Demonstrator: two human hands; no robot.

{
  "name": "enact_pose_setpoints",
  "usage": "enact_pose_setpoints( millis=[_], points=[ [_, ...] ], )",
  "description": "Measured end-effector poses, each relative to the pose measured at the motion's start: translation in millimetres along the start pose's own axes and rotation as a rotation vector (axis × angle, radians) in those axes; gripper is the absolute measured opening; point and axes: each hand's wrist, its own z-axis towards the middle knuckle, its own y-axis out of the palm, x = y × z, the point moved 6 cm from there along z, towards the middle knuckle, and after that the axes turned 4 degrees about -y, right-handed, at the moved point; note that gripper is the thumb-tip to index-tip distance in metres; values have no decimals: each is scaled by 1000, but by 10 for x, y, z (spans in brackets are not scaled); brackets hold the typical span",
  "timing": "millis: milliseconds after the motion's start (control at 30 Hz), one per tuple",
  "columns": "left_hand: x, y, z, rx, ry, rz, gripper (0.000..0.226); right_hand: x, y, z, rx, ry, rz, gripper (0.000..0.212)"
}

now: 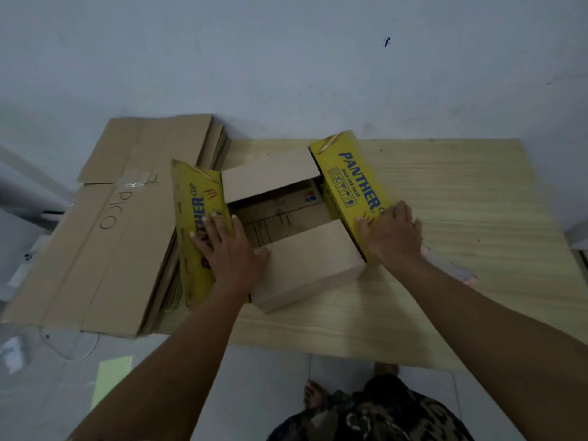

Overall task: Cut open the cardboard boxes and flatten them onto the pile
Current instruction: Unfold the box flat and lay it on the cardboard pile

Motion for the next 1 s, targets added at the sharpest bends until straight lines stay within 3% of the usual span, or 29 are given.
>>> enact_pose_setpoints(
  millis=[133,233,333,500,600,800,933,1000],
  points=[
    [5,252,33,-79,-67,-201,98,-276,130,135,-160,105,44,111],
    [-29,215,142,70,-147,-425,91,-449,221,300,-201,130,93,117],
    [-94,188,240,118,-279,-506,91,-534,301,459,-188,32,116,89],
    [-3,228,374,32,-387,-399,83,-494,280,483,-155,-81,81,47],
    [85,154,478,80,-361,-399,74,-394,210,529,-140,-60,115,42],
    [277,190,685,32,-396,-486,86,-119,171,671,-138,-25,289,37],
    [389,348,712,-31,-327,-518,40,-28,175,727,-101,-36,401,53],
    [442,308,743,-14,-263,-572,29,-35,207,754,-81,-43,394,59]
  ],
)
